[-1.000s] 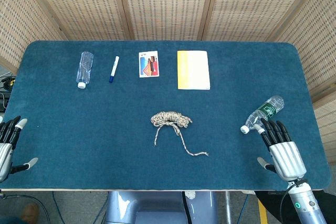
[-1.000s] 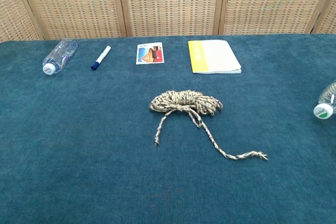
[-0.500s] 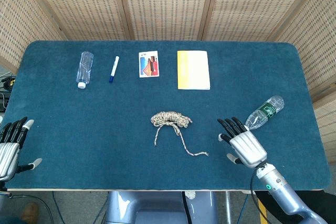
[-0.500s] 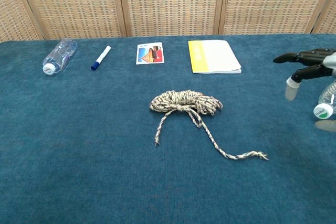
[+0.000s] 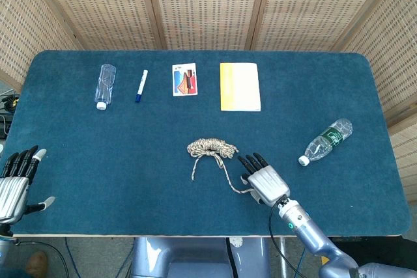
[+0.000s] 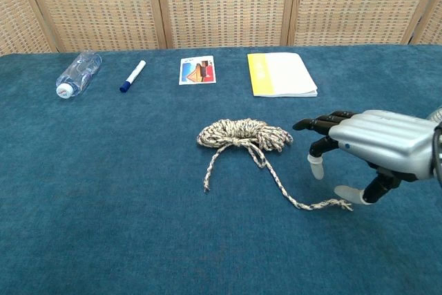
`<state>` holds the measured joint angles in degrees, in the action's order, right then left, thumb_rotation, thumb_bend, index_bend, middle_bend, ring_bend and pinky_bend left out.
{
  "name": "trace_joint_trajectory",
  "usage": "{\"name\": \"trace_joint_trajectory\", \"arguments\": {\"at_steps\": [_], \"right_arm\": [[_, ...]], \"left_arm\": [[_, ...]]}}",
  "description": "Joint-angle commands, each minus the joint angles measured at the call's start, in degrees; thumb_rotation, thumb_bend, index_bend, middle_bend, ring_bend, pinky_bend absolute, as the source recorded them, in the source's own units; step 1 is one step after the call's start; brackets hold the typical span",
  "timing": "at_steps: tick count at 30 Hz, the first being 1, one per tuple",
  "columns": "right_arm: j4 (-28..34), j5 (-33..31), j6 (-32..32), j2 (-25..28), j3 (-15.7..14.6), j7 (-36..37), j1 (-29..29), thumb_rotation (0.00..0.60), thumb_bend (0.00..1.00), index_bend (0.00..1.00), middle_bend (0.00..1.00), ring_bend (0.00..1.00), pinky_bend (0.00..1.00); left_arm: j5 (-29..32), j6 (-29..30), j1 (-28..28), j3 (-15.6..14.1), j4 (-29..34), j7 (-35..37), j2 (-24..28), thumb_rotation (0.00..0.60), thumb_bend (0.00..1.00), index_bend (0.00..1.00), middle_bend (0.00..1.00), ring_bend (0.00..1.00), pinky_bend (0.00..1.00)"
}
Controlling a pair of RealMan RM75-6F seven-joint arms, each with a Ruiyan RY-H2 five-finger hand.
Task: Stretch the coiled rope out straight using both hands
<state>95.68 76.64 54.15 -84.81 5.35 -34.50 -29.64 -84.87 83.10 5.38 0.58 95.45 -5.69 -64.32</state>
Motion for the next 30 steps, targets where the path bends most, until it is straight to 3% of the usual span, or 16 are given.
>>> {"name": "trace_joint_trajectory", "arguments": {"at_steps": [1,15,21,30], "right_arm": [[-2.37,-2.51,-0.47,-2.91,-0.19,-2.70,-1.05,0.600,0.39,0.43,0.00,0.00,0.00],[-6.70,-2.66,1.66,-7.16,-2.87,-3.51,-1.22,0.600,0.39,0.44,0.00,0.00,0.00],[-7.92,-1.48,2.68,-8.09,-3.42,-2.13,-1.17,0.600,0.39,0.52,0.00,0.00,0.00],[-10.11,-0.56,3.46,-9.12,-3.84,-0.38,-1.20,0.600,0.39,0.53,0.00,0.00,0.00]], "left_arm": [[0.19,-0.02,-0.01,0.14,-0.01,0.21,0.07,0.600,0.00,0.00,0.00,0.00,0.00],[0.01,-0.41,0.06,0.02,0.12,0.27,0.08,0.600,0.00,0.00,0.00,0.00,0.00],[-0.22,-0.40,0.05,-0.06,0.19,0.25,0.11,0.600,0.00,0.00,0.00,0.00,0.00],[-0.35,-0.47,0.02,-0.11,0.19,0.51,0.21,0.600,0.00,0.00,0.00,0.00,0.00]]}}
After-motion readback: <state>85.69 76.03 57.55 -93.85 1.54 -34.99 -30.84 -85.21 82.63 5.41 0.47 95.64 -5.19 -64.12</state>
